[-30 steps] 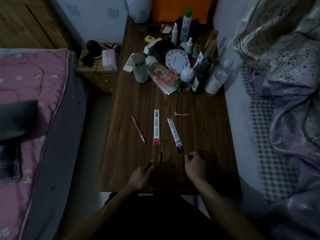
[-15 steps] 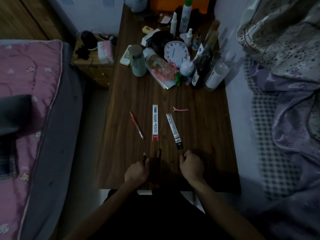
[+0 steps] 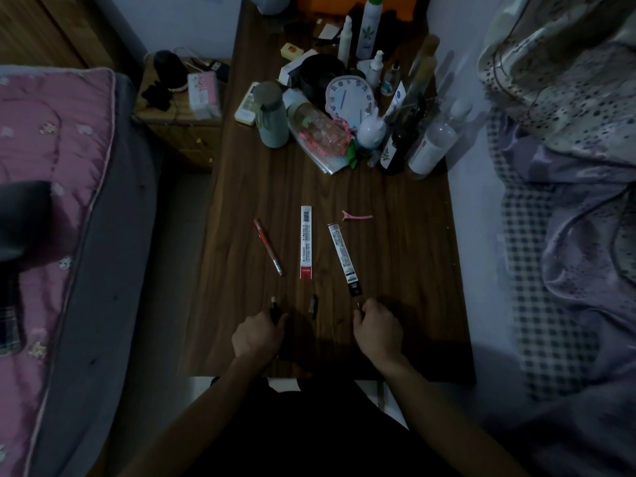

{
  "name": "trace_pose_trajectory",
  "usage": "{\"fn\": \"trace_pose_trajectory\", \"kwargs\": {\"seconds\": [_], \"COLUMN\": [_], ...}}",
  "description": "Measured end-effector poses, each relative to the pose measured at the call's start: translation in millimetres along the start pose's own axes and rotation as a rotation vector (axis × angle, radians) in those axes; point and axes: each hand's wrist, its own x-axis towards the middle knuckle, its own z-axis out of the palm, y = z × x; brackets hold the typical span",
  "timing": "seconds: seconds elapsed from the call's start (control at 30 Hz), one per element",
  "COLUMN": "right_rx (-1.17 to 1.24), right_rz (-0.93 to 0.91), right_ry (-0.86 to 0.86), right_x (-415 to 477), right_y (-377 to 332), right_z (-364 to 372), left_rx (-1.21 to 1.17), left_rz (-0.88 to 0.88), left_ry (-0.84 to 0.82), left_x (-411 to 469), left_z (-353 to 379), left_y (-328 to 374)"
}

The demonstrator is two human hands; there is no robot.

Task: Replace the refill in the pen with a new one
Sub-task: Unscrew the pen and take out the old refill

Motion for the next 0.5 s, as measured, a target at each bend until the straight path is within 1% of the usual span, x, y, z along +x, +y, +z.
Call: {"fn": "trace_pose_trajectory", "kwargs": {"seconds": [0.13, 0.23, 0.33, 0.43, 0.5], "right_rx": [0.004, -0.005, 0.004, -0.005, -0.006], "right_rz": [0.033, 0.065, 0.072, 0.076, 0.070], "right_ry": [-0.012, 0.042, 0.034, -0.004, -0.005], "right_x": [4.2, 12.6, 29.0, 47.0, 56.7], "right_y": [0.1, -5.6, -17.1, -27.6, -31.8], "right_z": [-3.5, -9.6, -14.4, -18.5, -20.1], "left_rx": [-0.039, -0.069, -0.070, -0.109, -0.175], "left_rz": [0.005, 0.007, -0.002, 0.009, 0.033], "left_ry": [0.029, -0.014, -0.031, 0.022, 0.041], "left_x": [1.0, 0.1, -2.0, -3.2, -2.2], "left_z": [-2.2, -4.2, -8.7, -16.6, -23.6], "left_y": [-4.7, -6.7, -4.4, -1.0, 0.5]}}
